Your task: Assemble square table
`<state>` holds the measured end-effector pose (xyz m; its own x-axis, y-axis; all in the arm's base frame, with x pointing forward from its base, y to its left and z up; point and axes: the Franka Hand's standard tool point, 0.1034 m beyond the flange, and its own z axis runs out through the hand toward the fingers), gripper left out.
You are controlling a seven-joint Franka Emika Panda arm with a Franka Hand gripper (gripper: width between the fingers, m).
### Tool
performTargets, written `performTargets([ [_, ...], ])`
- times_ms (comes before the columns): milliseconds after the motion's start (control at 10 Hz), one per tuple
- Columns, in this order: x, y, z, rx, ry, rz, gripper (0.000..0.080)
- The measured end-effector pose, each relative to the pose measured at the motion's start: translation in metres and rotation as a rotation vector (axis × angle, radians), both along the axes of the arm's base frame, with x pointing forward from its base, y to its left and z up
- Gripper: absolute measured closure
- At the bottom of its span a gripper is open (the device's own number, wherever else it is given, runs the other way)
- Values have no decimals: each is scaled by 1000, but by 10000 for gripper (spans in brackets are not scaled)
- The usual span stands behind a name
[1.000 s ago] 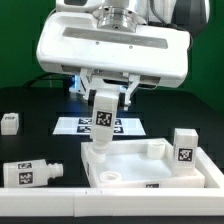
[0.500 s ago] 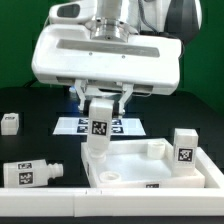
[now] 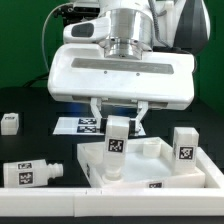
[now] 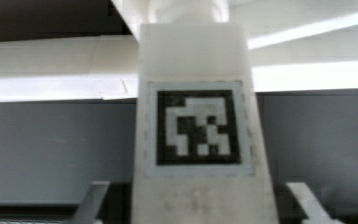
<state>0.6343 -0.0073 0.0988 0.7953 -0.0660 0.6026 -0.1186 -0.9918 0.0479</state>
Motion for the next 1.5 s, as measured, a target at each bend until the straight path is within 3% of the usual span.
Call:
performTargets([
  [400,4,0,-1,-1,-6,0,514],
  [1100,-1,2,-15,-3,16,4,514],
  [1200,-2,2,-17,0,27,4,463],
  [1300,-2,2,-17,0,27,4,328],
  [1400,-2,2,-18,0,27,4,328],
  [1500,-2,2,-18,0,28,4,191],
])
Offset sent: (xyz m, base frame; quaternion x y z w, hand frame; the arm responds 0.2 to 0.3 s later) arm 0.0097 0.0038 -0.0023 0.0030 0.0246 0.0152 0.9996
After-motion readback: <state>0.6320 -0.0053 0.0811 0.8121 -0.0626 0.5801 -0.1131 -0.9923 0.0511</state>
